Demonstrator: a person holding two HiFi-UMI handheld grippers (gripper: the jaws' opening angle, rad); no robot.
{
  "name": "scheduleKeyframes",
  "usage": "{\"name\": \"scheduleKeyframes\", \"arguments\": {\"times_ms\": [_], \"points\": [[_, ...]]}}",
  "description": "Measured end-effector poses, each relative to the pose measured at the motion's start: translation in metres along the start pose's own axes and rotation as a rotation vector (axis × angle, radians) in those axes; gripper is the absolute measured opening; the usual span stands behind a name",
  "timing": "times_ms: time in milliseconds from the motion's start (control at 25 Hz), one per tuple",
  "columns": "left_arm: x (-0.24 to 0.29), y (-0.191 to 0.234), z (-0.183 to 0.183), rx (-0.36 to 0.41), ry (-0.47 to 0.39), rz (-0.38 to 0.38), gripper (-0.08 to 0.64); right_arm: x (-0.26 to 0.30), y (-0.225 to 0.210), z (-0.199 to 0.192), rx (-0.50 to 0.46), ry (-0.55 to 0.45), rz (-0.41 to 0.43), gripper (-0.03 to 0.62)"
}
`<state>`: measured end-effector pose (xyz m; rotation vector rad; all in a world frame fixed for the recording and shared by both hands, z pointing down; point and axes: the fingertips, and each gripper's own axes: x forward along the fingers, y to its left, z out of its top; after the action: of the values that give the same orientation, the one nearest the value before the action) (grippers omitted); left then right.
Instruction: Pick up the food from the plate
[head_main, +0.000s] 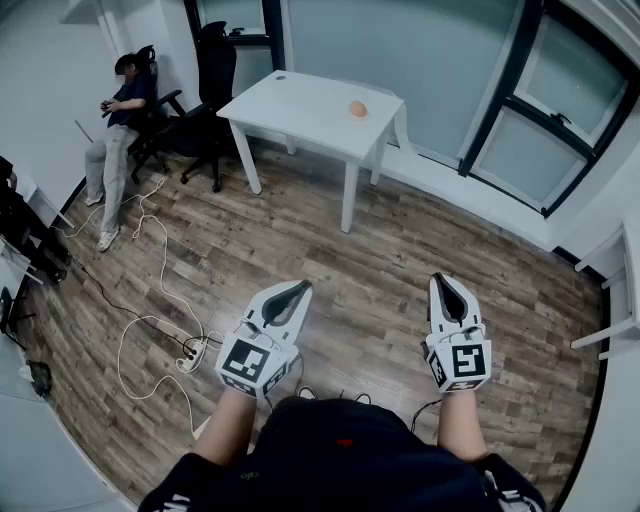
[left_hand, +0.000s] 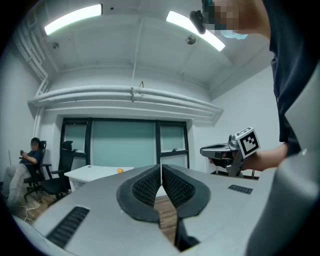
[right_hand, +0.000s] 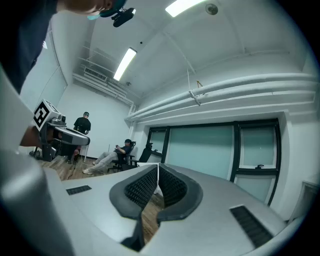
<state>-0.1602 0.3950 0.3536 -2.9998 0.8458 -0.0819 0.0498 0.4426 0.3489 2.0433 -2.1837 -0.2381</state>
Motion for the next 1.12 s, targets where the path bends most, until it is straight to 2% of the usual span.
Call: {"name": "scheduleKeyframes", "arguments": {"times_ms": [400,600,840,1120], "points": [[-0.026,0.025,-0.005,-0.003,-0.008,-0.011,0.029,0.01,0.033,0.008,-0.019,0.017,-0.019,0.031],[-0.042,0.045,-0.005,0.003,-0.02,-0.013,0.029,0.024,0.054,0.016,0.006,-0.008,-0.021,0.032],[-0.056,0.067,-0.02,-0.007,-0.002,-0.05,0.029,0.046,0.089,0.013,-0.016,0.012,0.002,0.032],[-0.04,0.091,-0.035,-0.024,0.004,-0.048,0.029,0.078,0.088,-0.004,-0.026,0.053,0.029,0.032]]}}
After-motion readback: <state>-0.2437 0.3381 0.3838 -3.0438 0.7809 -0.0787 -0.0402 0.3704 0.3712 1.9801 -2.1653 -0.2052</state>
